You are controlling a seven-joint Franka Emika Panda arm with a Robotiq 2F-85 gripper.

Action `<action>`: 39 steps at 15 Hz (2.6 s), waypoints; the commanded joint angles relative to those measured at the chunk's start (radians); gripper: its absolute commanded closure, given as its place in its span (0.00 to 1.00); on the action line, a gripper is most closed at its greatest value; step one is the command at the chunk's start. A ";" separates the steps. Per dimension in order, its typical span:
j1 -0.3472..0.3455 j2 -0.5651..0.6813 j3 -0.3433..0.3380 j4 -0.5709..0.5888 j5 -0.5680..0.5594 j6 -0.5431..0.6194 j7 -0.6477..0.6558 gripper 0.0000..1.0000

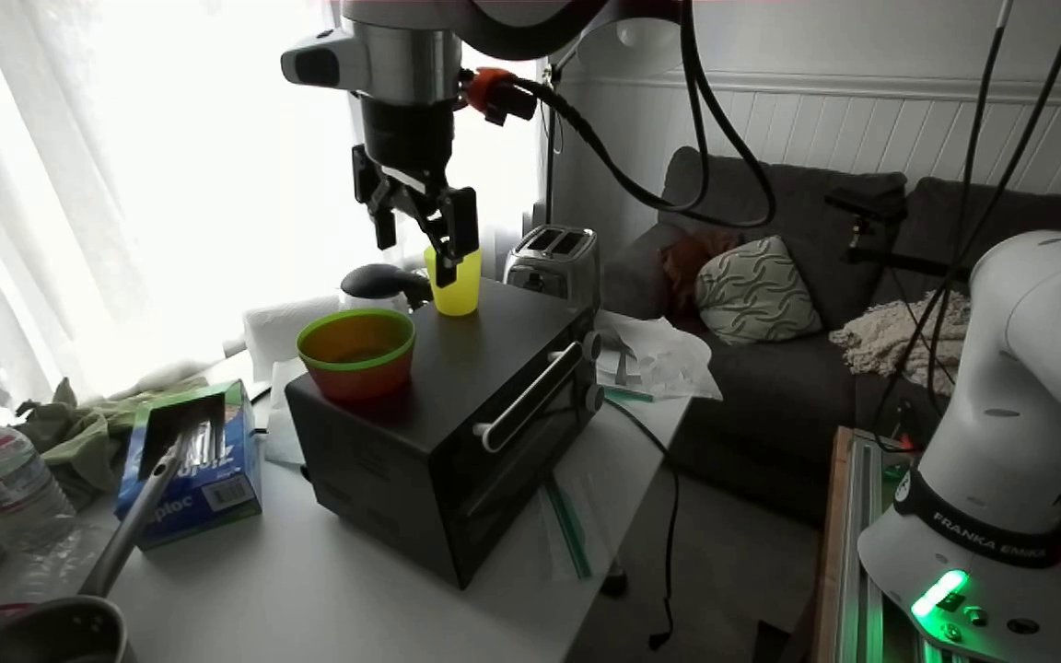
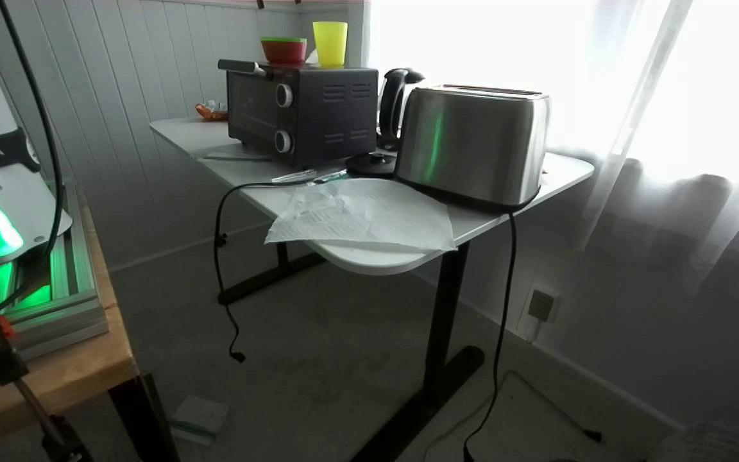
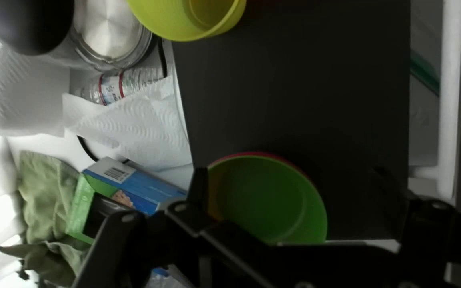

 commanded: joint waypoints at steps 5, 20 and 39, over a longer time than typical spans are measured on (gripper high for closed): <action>0.003 0.036 0.013 -0.019 0.096 0.002 -0.290 0.00; 0.001 0.076 0.028 -0.011 0.186 -0.011 -0.433 0.91; 0.001 0.062 0.028 -0.024 0.169 0.109 -0.371 0.99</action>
